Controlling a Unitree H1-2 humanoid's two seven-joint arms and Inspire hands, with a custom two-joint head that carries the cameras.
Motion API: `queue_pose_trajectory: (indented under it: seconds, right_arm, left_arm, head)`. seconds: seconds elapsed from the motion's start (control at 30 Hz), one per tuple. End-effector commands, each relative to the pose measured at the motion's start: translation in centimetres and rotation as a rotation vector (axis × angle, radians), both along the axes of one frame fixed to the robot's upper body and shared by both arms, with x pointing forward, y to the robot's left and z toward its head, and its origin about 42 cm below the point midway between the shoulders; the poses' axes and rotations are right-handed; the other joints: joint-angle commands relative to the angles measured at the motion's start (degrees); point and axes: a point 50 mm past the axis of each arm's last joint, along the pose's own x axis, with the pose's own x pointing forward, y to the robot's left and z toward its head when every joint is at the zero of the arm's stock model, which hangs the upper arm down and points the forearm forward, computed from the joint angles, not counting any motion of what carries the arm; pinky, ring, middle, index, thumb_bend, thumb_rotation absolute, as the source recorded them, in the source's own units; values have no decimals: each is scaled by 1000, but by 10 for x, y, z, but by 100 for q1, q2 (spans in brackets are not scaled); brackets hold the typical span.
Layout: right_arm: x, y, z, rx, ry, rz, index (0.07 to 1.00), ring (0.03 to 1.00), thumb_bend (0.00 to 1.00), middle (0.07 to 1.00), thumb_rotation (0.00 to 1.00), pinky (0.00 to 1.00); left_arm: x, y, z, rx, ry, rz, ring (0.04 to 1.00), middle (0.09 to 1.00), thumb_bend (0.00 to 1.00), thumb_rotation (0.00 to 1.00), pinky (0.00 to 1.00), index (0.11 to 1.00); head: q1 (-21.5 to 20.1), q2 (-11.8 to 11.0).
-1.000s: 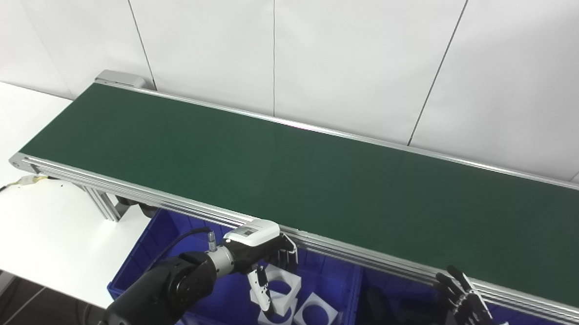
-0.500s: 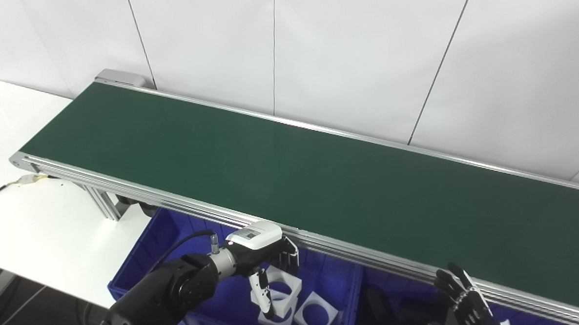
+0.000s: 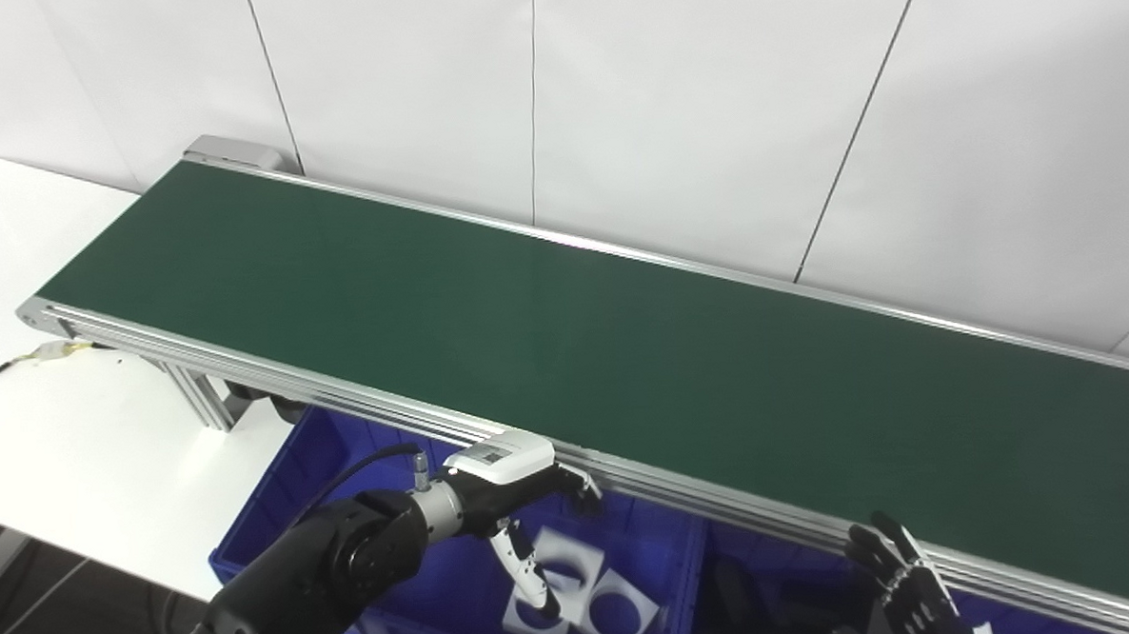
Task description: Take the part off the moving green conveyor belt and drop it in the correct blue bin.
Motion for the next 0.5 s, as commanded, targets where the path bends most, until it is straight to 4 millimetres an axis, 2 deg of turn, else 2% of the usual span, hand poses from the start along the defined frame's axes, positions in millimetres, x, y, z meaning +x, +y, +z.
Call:
queue_pose_trajectory:
  seconds: [0.0, 0.33, 0.43, 0.47]
  right_arm:
    - [3, 3, 11, 16, -81, 7, 885, 823, 975, 831, 502, 786]
    - [3, 4, 10, 13, -78, 8, 882, 823, 968, 835, 503, 780]
    - [3, 4, 9, 18, -73, 9, 883, 825, 967, 836, 499, 782]
    - [2, 5, 9, 20, -71, 9, 881, 825, 967, 836, 497, 784]
  left_arm:
    - [11, 1, 17, 1, -51, -4, 917, 929, 964, 394, 939, 920]
    - [9, 1, 19, 4, -34, -4, 918, 923, 963, 399, 980, 909]
    - [7, 1, 20, -31, -28, -11, 906, 906, 957, 417, 971, 900]
    - [5, 1, 21, -51, -25, -12, 884, 882, 932, 456, 943, 890]
  head:
    - [-2, 5]
    - [-46, -35]
    - [-156, -97]
    - [-156, -97]
